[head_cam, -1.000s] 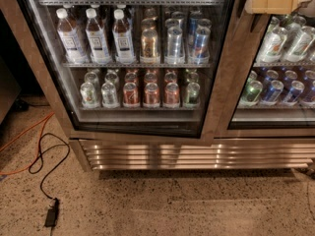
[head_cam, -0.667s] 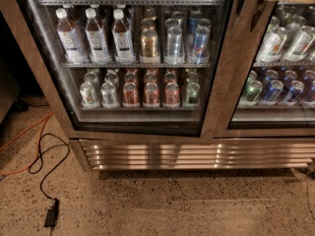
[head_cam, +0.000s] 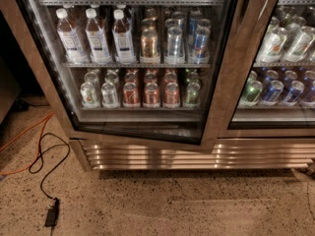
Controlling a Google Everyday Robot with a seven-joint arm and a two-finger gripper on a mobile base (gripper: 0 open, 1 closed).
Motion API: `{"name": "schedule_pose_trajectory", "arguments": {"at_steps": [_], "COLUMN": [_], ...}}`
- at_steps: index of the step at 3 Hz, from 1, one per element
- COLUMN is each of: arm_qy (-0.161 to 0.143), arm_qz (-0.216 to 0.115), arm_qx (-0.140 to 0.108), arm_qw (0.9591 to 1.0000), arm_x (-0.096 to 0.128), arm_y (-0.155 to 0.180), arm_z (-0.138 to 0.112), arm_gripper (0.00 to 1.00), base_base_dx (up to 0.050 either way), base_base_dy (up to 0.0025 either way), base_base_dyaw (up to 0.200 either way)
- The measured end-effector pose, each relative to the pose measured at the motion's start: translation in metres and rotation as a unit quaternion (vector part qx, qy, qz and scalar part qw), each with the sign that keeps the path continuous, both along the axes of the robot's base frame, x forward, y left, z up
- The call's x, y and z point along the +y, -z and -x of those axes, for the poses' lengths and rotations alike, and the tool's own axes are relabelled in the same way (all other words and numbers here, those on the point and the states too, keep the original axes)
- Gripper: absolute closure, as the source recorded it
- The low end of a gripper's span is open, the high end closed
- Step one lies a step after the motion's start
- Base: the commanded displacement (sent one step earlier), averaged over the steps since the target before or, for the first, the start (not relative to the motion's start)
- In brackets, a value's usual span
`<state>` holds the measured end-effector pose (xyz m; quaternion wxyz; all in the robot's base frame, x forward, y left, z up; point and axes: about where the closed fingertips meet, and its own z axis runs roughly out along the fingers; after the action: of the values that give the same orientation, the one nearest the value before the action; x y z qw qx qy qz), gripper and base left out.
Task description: Open left fridge door
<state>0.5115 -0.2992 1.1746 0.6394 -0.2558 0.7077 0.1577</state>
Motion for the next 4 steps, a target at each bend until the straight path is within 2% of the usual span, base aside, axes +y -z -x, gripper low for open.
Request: {"name": "schedule_pose_trajectory", "arguments": {"at_steps": [1,2,3,4], "arm_qy": [0.034,0.034,0.026,-0.021], "arm_qz": [-0.003,-0.003,-0.008,-0.006], "arm_qx": [0.028,0.028,0.033,0.038], "arm_qw": [0.999,0.999,0.9991,0.999], "arm_x": [-0.027,-0.027,-0.028,-0.015], "arm_y": [0.033,0.033,0.041,0.052], "arm_z": [0.015,0.015,-0.004,-0.038], "arm_gripper": [0.97,1.0,1.0,1.0], "base_base_dx": [0.0,0.0,0.0,0.0], "base_base_dy": [0.0,0.0,0.0,0.0], "base_base_dyaw": [0.0,0.0,0.0,0.0]}}
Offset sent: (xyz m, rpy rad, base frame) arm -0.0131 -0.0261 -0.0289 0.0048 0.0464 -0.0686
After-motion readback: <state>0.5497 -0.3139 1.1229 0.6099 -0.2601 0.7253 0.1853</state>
